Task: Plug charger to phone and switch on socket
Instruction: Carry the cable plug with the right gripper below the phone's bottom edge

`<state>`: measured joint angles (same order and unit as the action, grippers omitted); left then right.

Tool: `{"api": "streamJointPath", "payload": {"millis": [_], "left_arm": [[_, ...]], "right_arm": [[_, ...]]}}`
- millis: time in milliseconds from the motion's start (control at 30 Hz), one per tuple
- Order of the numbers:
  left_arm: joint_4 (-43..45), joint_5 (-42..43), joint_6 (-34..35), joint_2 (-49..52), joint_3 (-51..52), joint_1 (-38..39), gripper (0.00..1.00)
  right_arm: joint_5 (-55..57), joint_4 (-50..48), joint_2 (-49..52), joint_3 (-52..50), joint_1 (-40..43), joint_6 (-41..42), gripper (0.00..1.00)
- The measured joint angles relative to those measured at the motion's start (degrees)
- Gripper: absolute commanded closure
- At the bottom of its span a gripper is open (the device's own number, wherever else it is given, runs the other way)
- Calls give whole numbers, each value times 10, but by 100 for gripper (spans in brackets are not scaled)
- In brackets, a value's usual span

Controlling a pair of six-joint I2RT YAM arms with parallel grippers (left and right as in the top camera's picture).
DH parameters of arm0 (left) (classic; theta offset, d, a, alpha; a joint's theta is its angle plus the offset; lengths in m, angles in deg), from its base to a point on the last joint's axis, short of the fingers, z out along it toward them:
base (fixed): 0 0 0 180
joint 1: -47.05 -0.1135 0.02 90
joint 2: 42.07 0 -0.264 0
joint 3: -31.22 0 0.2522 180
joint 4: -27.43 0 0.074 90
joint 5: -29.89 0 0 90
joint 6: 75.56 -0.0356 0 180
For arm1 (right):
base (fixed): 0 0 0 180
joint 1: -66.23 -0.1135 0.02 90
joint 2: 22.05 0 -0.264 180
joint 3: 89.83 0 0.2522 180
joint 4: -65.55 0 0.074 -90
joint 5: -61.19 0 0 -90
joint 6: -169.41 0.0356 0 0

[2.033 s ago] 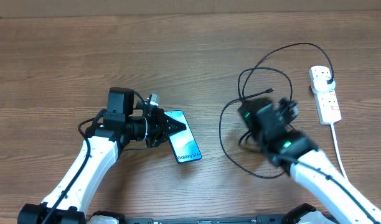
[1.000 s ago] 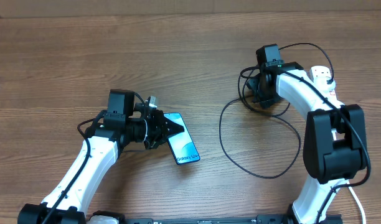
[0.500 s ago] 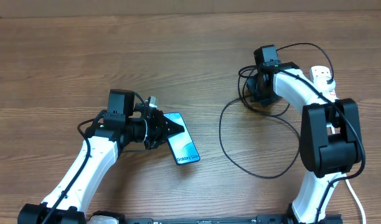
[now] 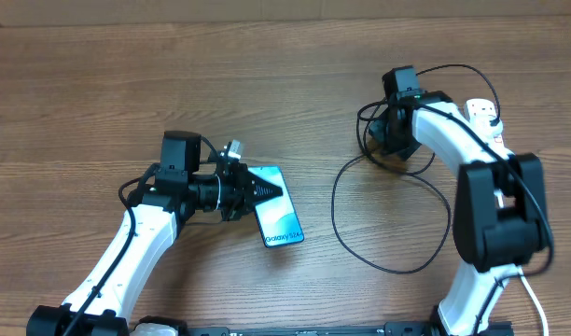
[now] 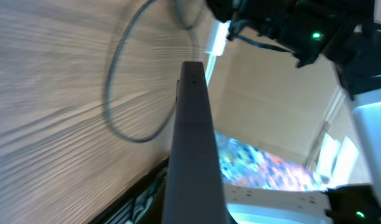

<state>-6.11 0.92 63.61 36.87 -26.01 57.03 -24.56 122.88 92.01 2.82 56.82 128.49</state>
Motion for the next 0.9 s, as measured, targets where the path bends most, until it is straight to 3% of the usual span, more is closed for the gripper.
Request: {"api": "streamJointPath", "payload": {"millis": [267,533,700,900], "left_arm": [[171,76,14,0,0,0,96],[384,113,115,79,-7,-10,96],[457,149,169,186,-42,-19,96],[481,212,203,267,-104,-20,96]], "right_arm": [[-77,82,-240,3,0,-118,96],[-129,257,-393,5,-19,-197,96],[-177,253,-465,-27,-105,-247,96],[-201,191,-530,-122,-252,-266,96]]}}
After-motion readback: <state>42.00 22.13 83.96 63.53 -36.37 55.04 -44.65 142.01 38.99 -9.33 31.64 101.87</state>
